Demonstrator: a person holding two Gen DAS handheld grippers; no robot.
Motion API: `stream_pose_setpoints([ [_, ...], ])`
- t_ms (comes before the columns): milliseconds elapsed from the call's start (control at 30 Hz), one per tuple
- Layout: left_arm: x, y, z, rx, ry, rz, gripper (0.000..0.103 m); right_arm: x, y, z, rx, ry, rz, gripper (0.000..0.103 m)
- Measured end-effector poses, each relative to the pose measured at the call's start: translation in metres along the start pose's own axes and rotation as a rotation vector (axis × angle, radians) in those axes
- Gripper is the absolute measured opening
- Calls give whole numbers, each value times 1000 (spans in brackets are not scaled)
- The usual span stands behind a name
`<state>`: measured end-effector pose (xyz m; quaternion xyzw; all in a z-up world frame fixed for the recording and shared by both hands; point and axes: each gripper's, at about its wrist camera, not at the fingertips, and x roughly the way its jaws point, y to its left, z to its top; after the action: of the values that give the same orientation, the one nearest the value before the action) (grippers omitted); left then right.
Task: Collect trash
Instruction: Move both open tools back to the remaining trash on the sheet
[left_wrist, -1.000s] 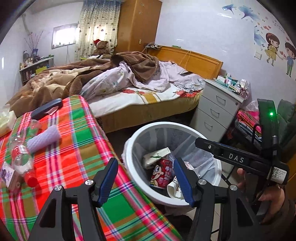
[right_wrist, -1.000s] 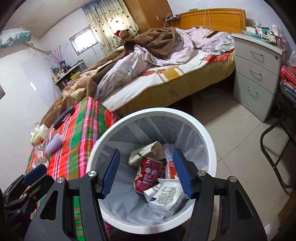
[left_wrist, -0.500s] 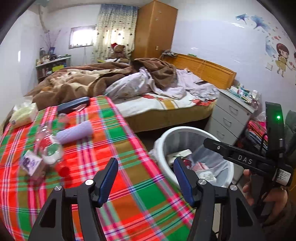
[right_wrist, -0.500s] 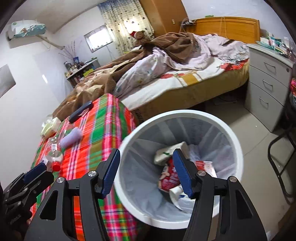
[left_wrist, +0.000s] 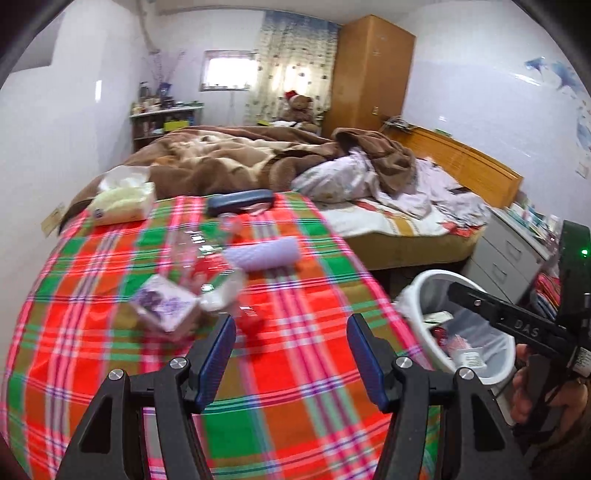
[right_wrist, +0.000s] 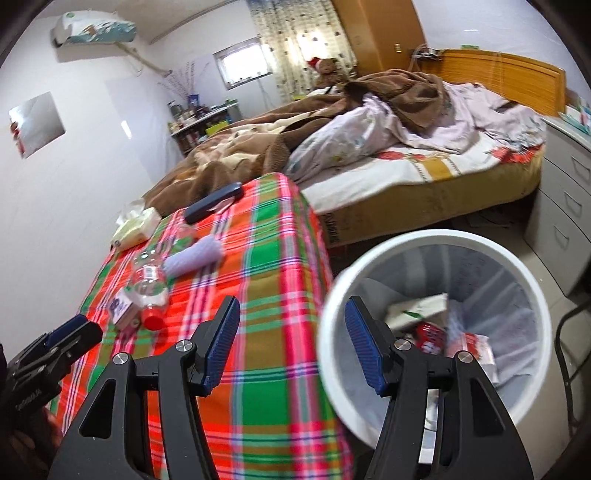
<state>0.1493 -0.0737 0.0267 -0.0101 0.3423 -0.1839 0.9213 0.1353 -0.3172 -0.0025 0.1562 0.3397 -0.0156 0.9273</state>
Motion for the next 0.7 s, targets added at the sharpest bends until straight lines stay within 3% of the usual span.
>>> stream_pose_setpoints([
  [400, 8, 81, -8, -101, 31, 119, 62, 36, 53, -1, -103, 67, 63, 61],
  [700, 49, 104, -10, -91, 115, 123, 62, 68, 84, 4, -160, 118, 92, 61],
])
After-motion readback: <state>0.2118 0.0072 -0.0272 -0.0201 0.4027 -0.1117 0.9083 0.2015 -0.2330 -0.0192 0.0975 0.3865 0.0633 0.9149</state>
